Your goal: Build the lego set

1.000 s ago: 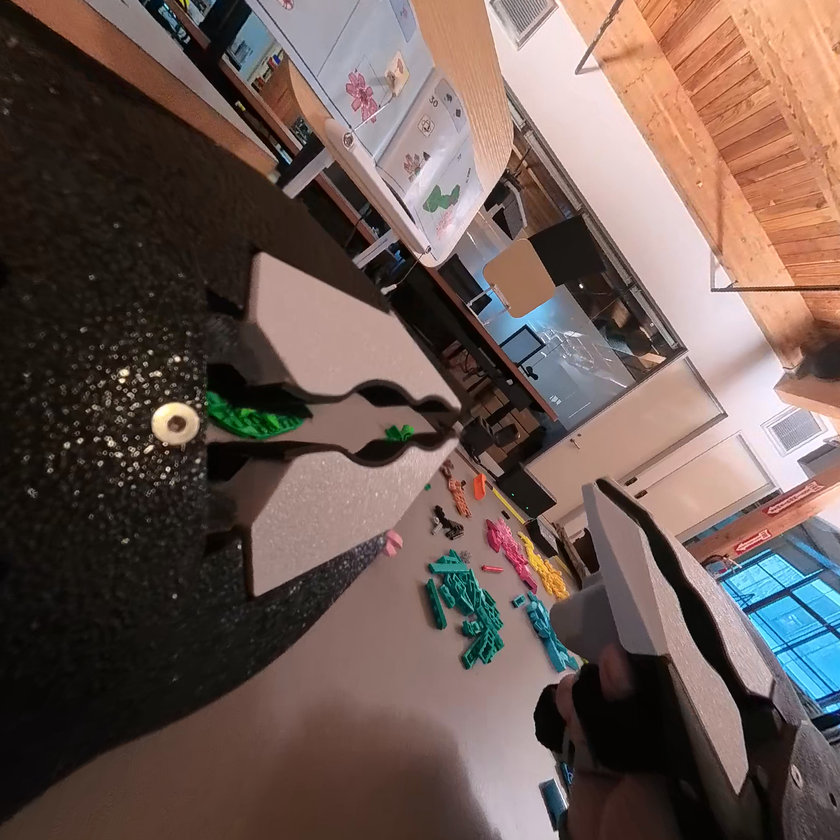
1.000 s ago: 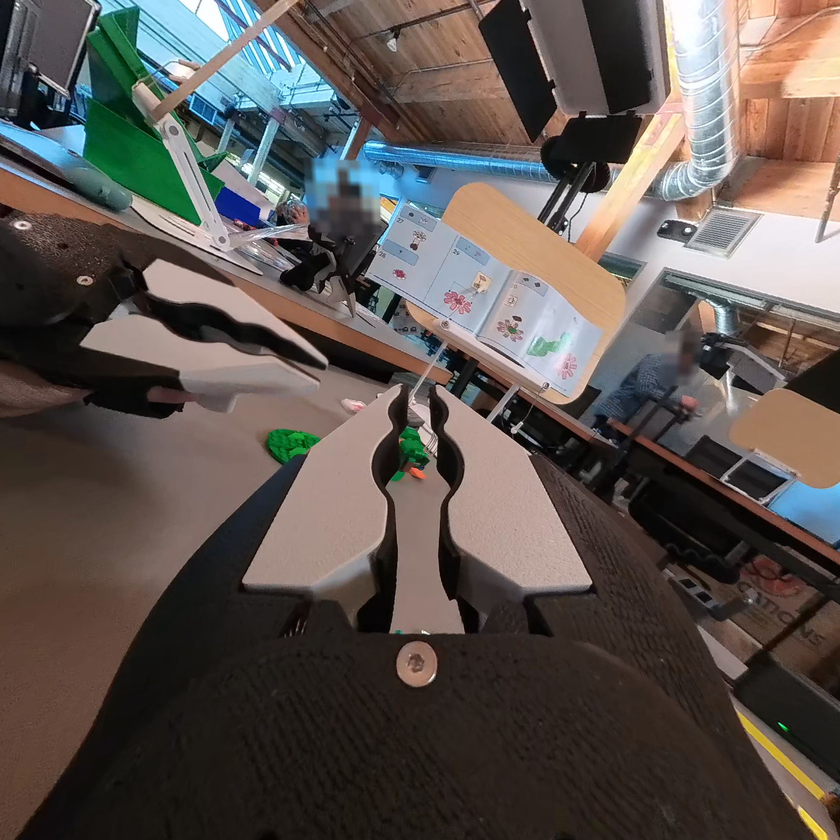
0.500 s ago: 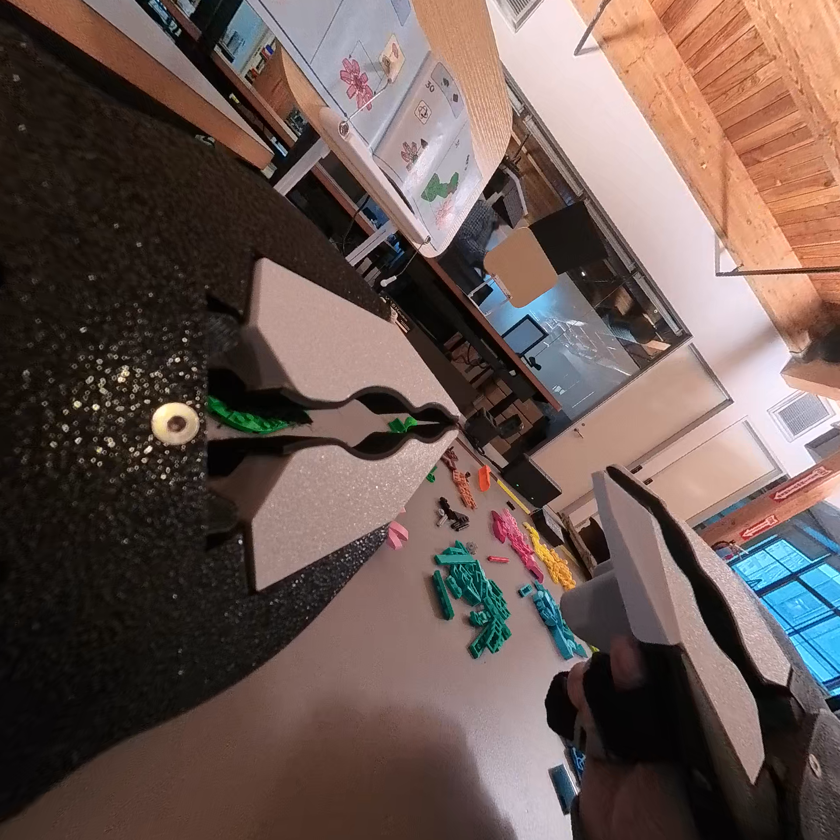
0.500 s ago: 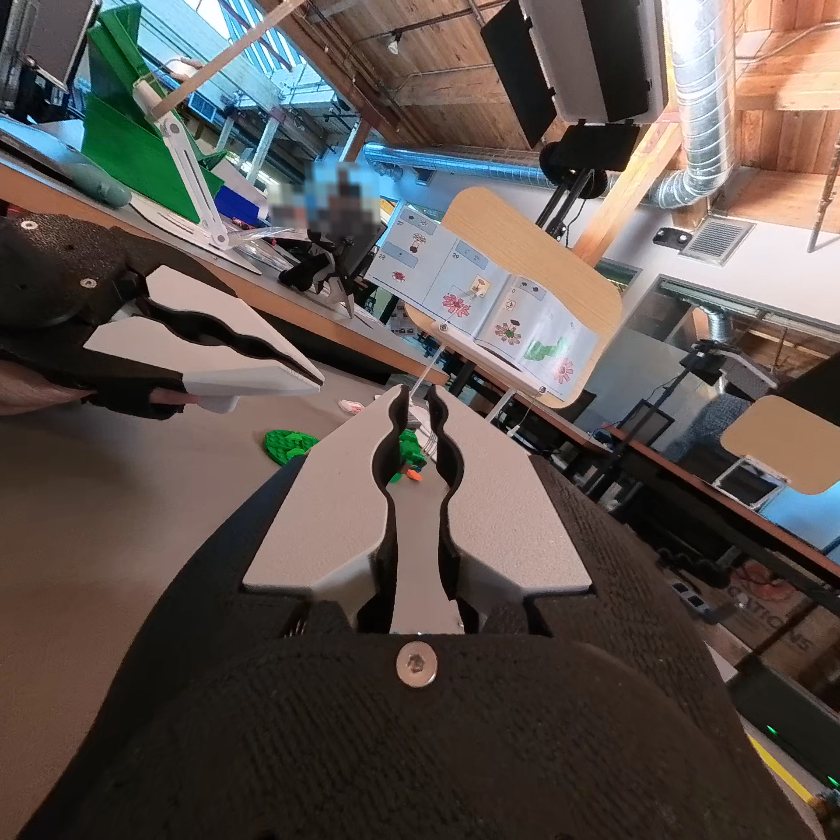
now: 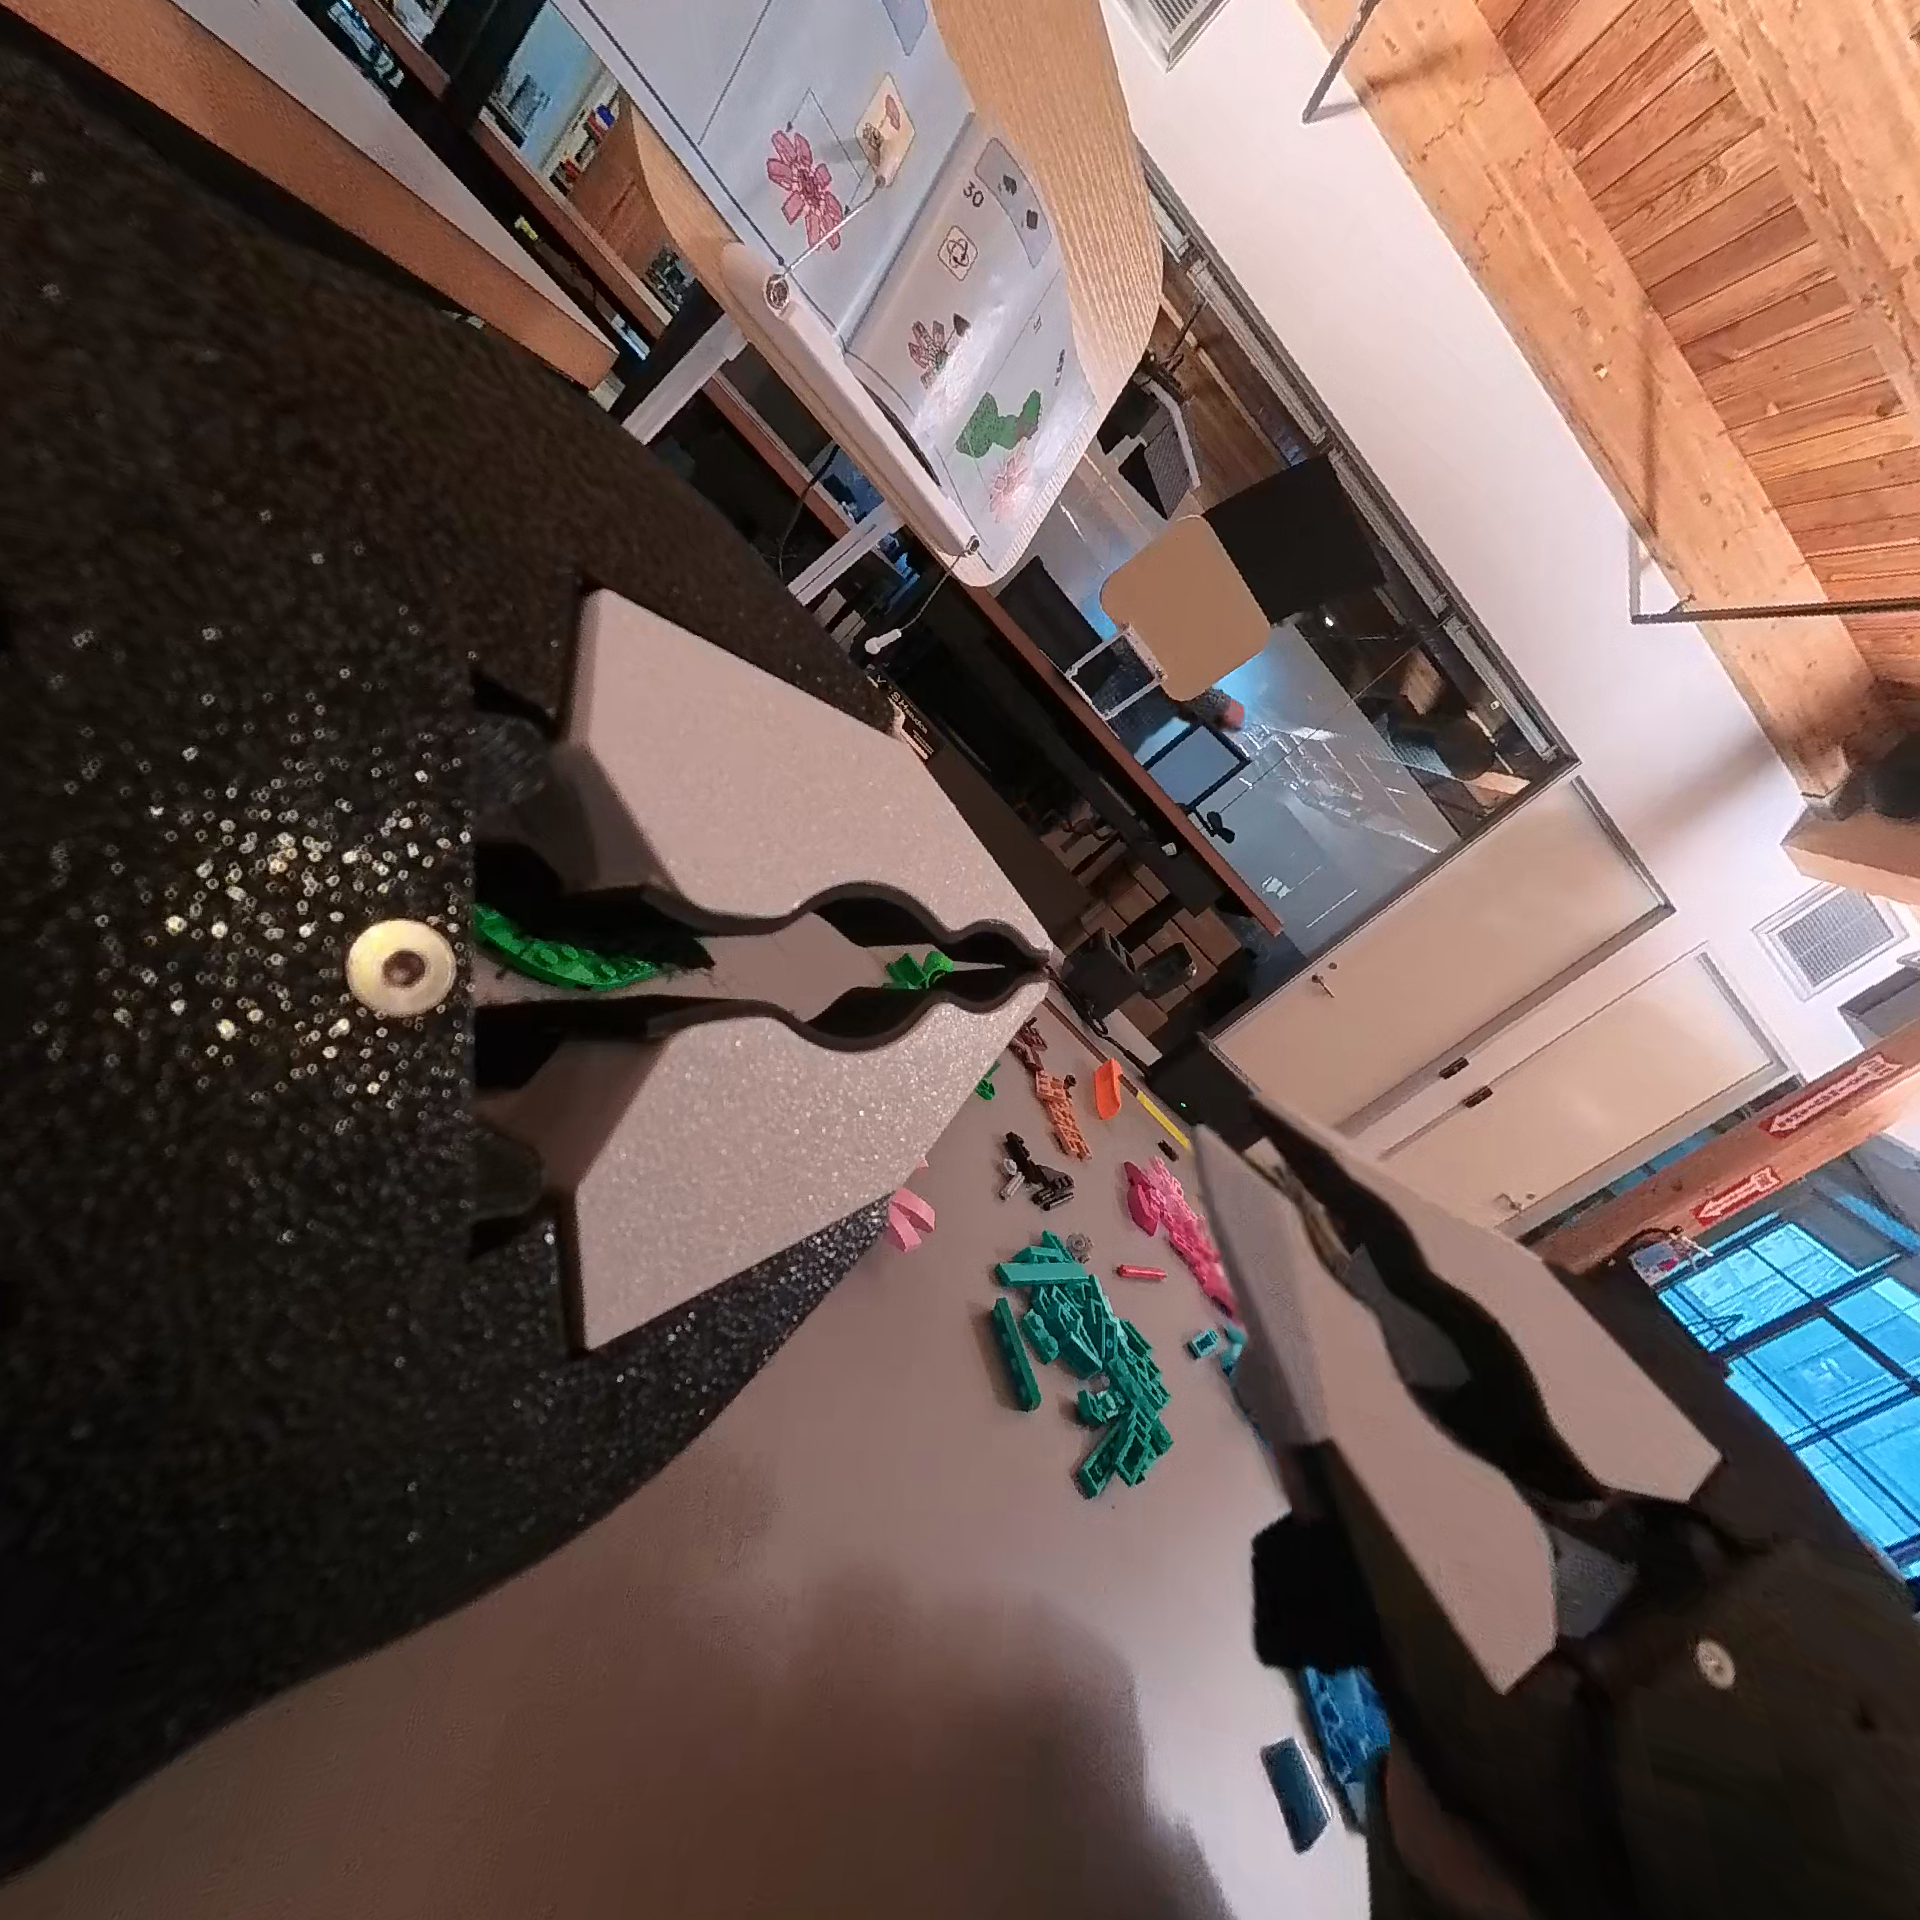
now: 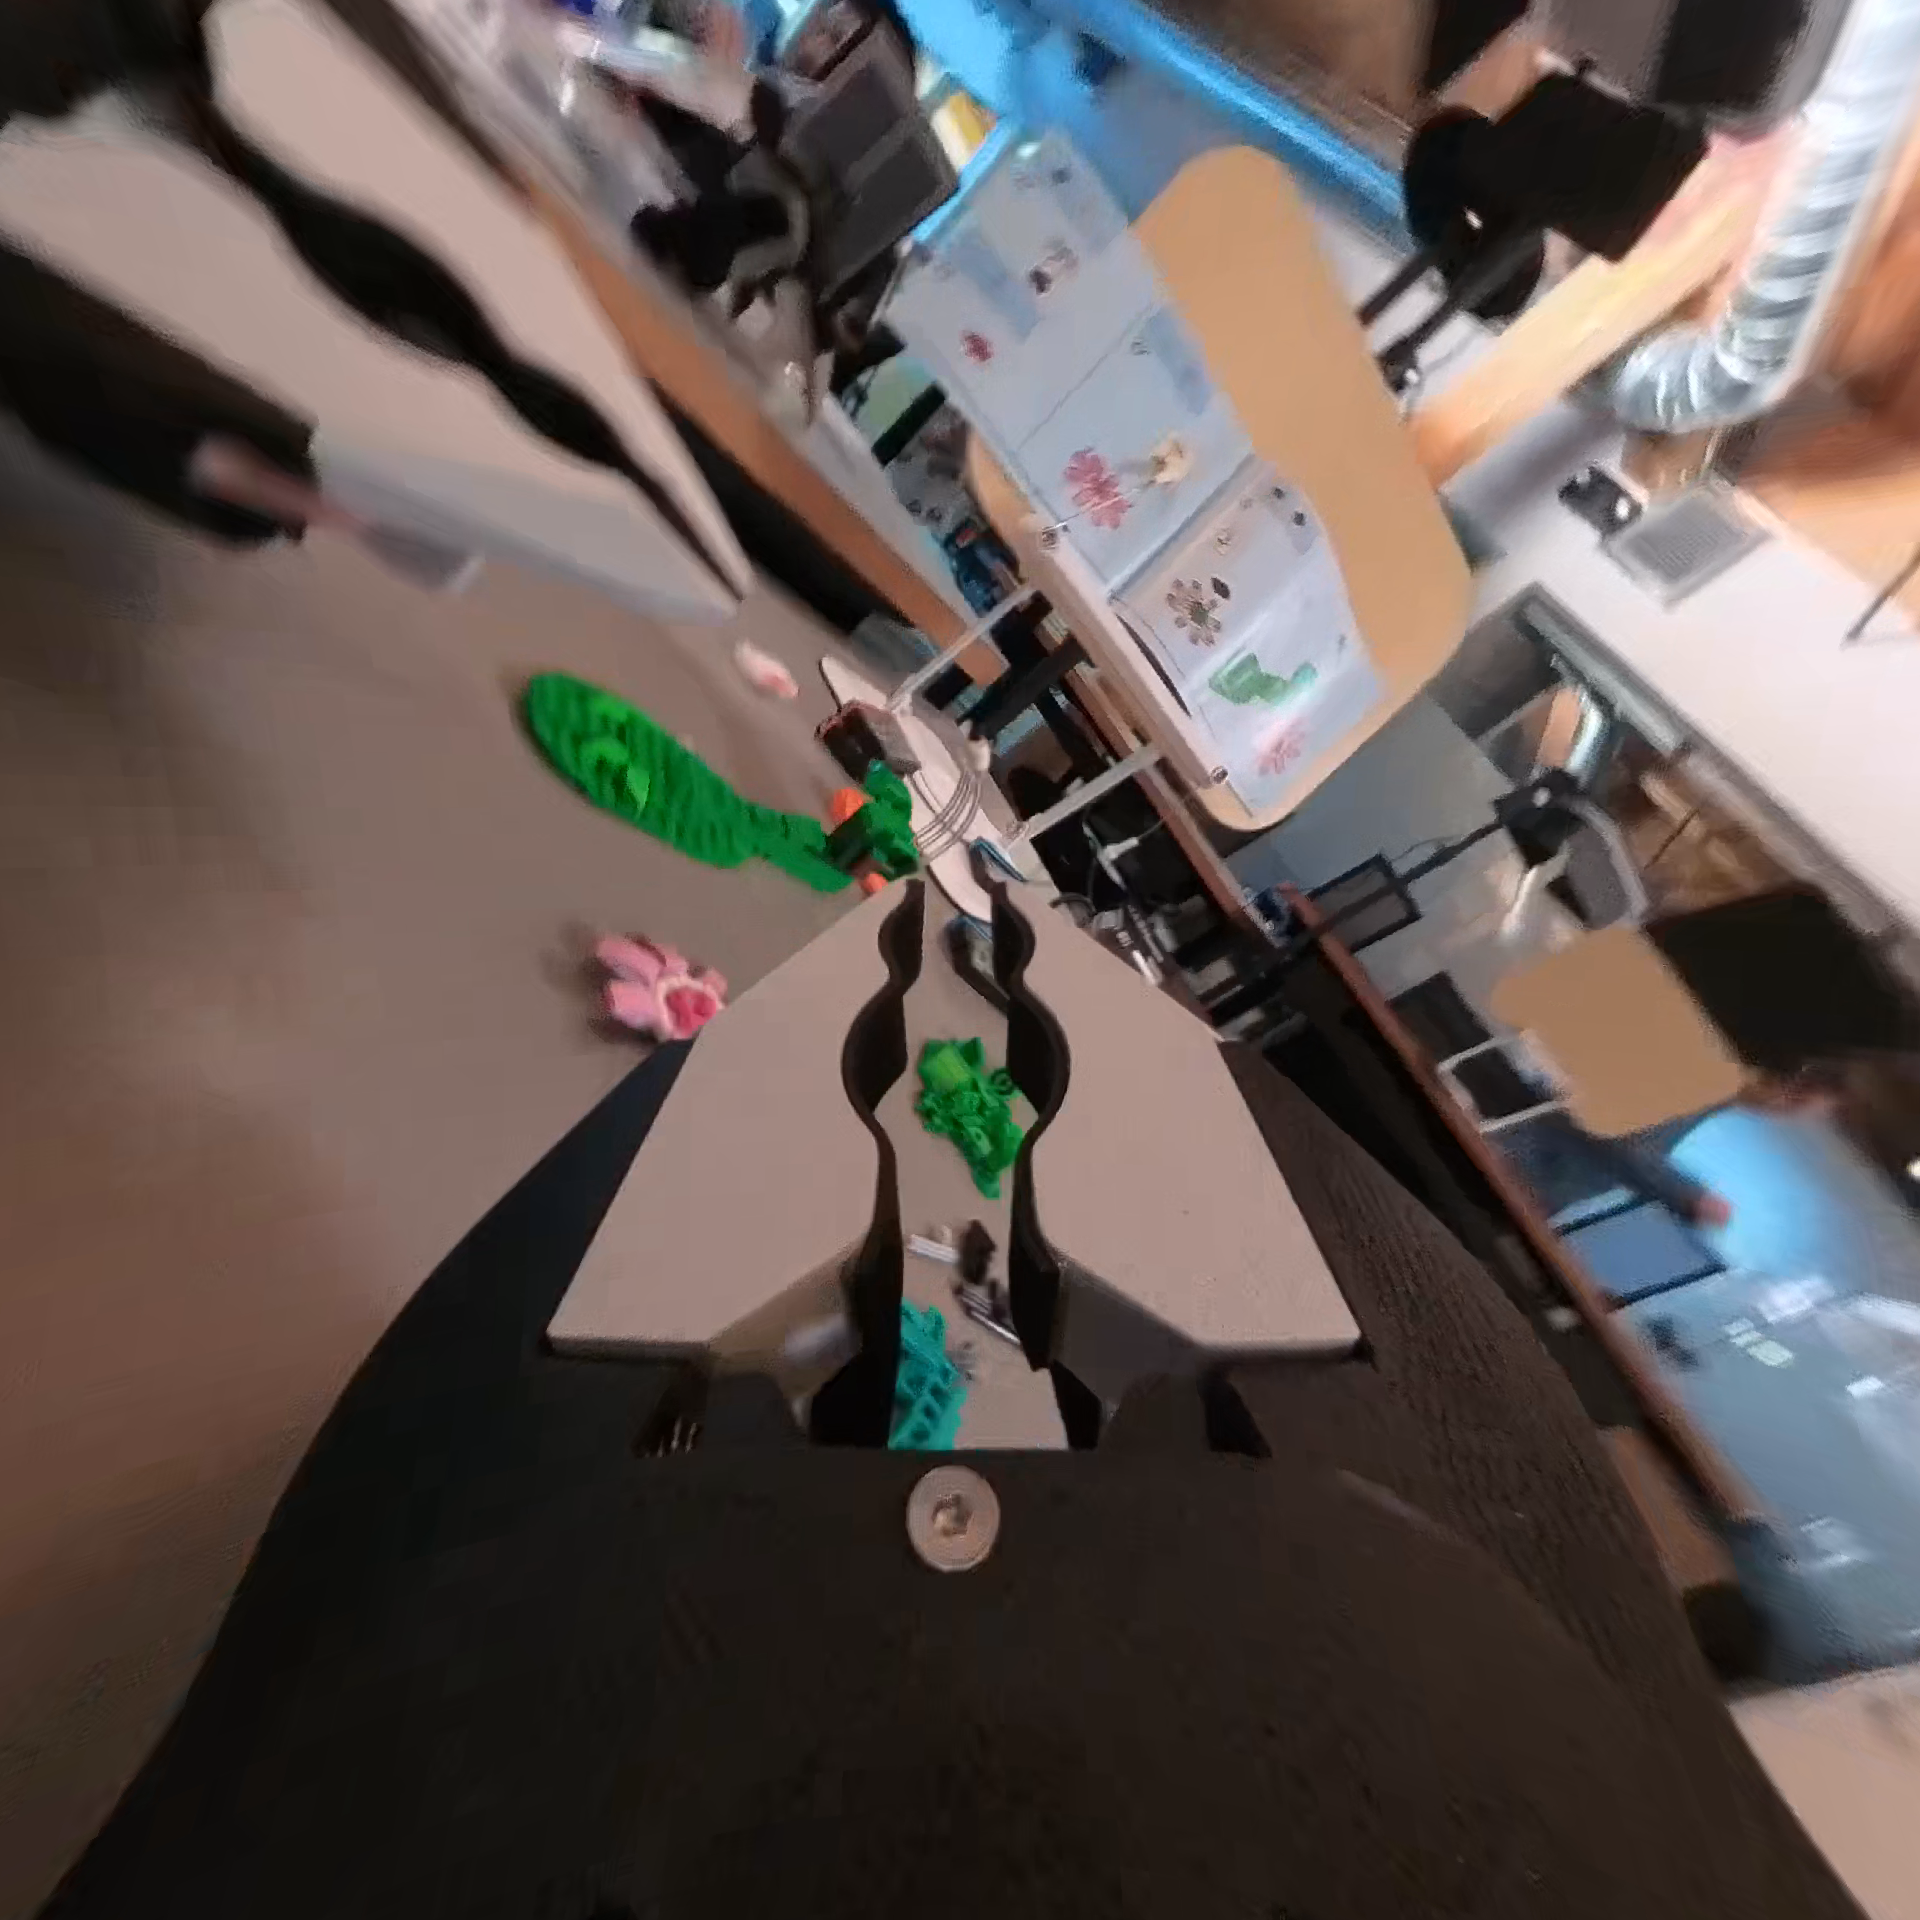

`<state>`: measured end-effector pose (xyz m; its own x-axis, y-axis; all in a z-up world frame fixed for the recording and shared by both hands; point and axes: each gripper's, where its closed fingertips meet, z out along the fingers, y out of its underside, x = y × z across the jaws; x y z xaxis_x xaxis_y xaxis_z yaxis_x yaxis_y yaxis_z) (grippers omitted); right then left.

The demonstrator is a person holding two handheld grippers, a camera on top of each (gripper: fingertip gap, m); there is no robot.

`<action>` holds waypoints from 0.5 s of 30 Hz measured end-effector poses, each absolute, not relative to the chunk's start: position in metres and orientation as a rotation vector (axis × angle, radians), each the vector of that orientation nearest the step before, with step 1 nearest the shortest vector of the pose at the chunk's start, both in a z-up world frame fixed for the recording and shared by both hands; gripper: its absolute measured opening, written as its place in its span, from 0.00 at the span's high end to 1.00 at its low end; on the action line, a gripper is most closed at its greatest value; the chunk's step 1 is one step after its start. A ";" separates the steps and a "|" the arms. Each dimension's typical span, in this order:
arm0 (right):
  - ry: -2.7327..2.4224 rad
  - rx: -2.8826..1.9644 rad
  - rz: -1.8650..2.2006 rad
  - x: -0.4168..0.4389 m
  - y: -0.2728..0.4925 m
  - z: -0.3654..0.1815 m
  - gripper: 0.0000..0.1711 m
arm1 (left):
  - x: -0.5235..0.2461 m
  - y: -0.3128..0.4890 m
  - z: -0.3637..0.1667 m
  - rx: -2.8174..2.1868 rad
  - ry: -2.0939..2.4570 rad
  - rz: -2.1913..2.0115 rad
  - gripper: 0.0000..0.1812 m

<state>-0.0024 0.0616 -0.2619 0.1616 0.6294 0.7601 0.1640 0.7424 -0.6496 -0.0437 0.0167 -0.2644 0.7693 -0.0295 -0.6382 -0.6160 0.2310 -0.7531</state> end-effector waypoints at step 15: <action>-1.655 -1.282 0.526 -0.024 0.079 -0.342 1.00 | -0.042 0.049 -0.312 -1.575 0.733 0.543 1.00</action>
